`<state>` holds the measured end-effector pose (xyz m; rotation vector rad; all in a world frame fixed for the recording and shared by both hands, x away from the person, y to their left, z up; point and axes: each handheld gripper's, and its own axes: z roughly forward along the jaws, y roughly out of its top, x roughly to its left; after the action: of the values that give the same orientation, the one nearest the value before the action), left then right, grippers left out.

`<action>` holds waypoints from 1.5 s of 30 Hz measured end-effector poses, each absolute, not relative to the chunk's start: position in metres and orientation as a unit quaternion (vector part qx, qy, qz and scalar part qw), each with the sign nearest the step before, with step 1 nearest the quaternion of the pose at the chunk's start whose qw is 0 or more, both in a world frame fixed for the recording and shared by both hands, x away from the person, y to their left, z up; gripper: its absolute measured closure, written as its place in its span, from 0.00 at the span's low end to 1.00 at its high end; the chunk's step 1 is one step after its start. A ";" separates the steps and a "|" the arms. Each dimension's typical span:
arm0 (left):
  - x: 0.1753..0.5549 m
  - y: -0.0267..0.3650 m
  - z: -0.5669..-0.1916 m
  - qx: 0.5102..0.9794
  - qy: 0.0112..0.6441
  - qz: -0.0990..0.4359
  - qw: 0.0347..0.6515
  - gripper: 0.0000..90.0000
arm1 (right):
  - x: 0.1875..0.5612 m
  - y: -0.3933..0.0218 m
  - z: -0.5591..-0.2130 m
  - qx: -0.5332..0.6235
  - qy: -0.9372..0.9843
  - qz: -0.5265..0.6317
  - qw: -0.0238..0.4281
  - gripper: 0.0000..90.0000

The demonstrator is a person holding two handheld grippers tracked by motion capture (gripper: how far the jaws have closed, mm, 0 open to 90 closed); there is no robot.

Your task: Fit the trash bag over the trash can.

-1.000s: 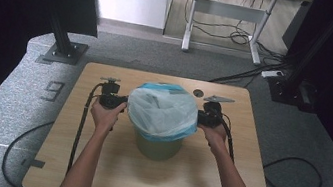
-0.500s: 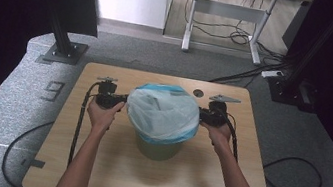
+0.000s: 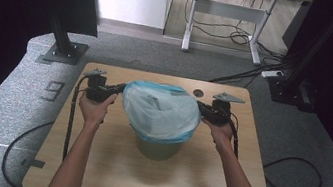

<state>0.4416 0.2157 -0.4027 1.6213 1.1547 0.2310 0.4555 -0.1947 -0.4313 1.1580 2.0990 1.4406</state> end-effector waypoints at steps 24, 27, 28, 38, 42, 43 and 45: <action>0.437 0.210 -0.408 0.700 0.483 0.099 0.516 1.00 | 0.364 -0.222 -0.408 0.369 0.735 0.552 0.135 0.39; 0.435 0.208 -0.409 0.702 0.482 0.097 0.515 1.00 | 0.351 -0.213 -0.411 0.350 0.743 0.560 0.109 0.34; 0.435 0.208 -0.409 0.703 0.482 0.096 0.515 1.00 | 0.348 -0.210 -0.412 0.346 0.745 0.562 0.100 0.32; 0.433 0.208 -0.409 0.705 0.480 0.092 0.514 1.00 | 0.340 -0.196 -0.418 0.311 0.759 0.566 0.080 0.59; 0.433 0.210 -0.408 0.704 0.480 0.091 0.516 1.00 | 0.337 -0.198 -0.422 0.296 0.759 0.575 0.078 0.84; 0.433 0.209 -0.408 0.704 0.480 0.091 0.516 1.00 | 0.336 -0.199 -0.423 0.294 0.759 0.576 0.077 0.89; 0.433 0.209 -0.408 0.705 0.479 0.090 0.515 1.00 | 0.336 -0.199 -0.424 0.290 0.759 0.577 0.081 0.94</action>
<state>0.4329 0.2090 -0.4081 1.6935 1.1519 0.2165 0.3356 -0.1986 -0.4239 0.8680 2.2684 1.7259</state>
